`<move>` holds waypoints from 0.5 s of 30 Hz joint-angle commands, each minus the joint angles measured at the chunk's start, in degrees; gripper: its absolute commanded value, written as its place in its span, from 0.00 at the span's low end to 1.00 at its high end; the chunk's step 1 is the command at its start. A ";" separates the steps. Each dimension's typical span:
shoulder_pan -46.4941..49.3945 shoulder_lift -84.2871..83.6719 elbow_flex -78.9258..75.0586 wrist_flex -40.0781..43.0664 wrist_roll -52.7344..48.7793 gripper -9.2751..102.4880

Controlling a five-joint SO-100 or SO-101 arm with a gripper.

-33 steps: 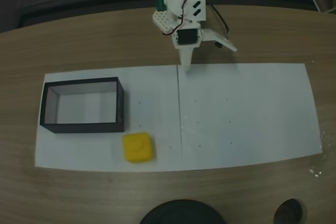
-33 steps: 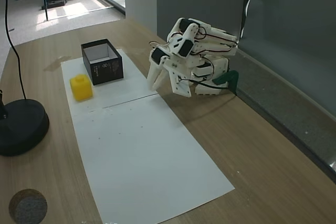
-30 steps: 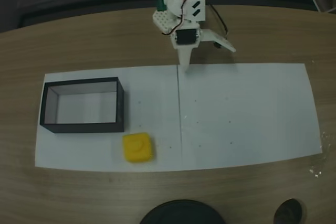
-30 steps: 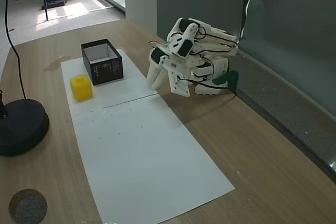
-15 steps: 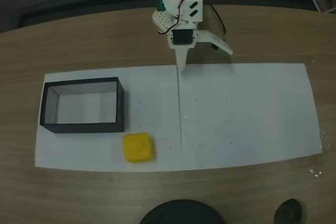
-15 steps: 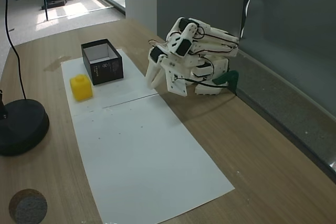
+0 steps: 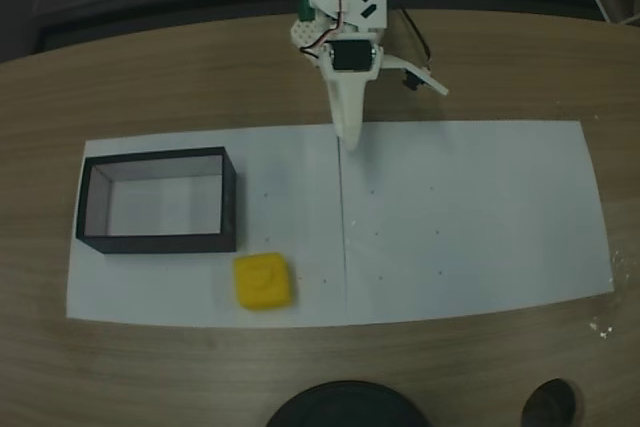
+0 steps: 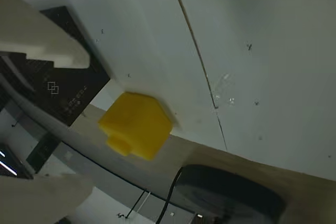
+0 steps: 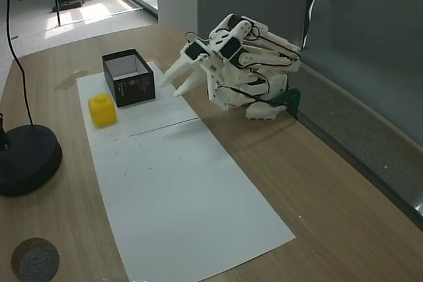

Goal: Grab a yellow square and put it in the box.

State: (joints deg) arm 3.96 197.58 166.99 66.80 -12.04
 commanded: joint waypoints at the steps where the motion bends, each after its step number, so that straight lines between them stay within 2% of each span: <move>1: 0.09 0.18 -8.00 -2.81 -0.26 0.28; 6: 0.97 -10.63 -18.02 -2.29 -0.18 0.38; 11: 2.72 -33.84 -32.96 -2.29 3.25 0.38; 15: 2.64 -55.55 -47.72 1.67 3.34 0.37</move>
State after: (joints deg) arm 6.15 156.36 129.46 66.97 -9.05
